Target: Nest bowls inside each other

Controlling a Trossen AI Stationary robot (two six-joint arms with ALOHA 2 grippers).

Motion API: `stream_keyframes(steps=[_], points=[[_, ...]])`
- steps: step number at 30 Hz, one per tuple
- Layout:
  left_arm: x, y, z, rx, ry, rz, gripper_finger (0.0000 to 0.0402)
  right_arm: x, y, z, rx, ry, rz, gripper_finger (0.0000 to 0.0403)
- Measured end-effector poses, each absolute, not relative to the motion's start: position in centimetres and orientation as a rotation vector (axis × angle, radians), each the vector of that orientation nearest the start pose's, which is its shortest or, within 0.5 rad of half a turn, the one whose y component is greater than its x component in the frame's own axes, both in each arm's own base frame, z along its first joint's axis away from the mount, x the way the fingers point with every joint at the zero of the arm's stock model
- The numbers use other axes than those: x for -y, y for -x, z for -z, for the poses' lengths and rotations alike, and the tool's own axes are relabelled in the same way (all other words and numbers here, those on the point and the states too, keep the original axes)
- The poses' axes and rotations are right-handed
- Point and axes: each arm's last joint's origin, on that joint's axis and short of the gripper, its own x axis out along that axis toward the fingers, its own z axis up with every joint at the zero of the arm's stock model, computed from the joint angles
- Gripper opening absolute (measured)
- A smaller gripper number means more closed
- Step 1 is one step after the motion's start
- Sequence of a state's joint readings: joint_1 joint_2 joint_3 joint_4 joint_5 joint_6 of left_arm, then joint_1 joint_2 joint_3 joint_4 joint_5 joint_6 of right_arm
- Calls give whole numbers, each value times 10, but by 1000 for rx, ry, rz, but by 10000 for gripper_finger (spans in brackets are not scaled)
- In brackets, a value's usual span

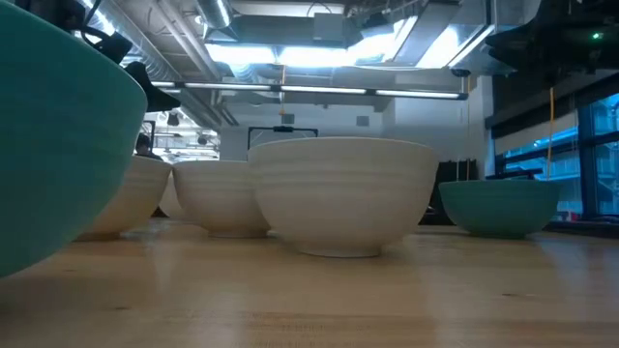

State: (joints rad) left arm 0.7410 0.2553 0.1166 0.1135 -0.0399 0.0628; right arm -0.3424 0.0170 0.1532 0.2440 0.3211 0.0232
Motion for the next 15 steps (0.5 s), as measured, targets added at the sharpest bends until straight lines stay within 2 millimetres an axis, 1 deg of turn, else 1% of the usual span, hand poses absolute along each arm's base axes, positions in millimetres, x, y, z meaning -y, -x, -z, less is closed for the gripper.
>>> stream_keyframes(steps=[5, 11, 15], points=[[-77, -82, -193, -49, -51, -780, 176, 35, -71, -236, 408, -59, 642, 162], [-77, -82, -193, -49, -51, -780, 176, 35, -71, -236, 376, 33, 662, 162], [-77, -82, -193, -48, -51, -780, 176, 36, -73, -232, 325, 55, 667, 162]])
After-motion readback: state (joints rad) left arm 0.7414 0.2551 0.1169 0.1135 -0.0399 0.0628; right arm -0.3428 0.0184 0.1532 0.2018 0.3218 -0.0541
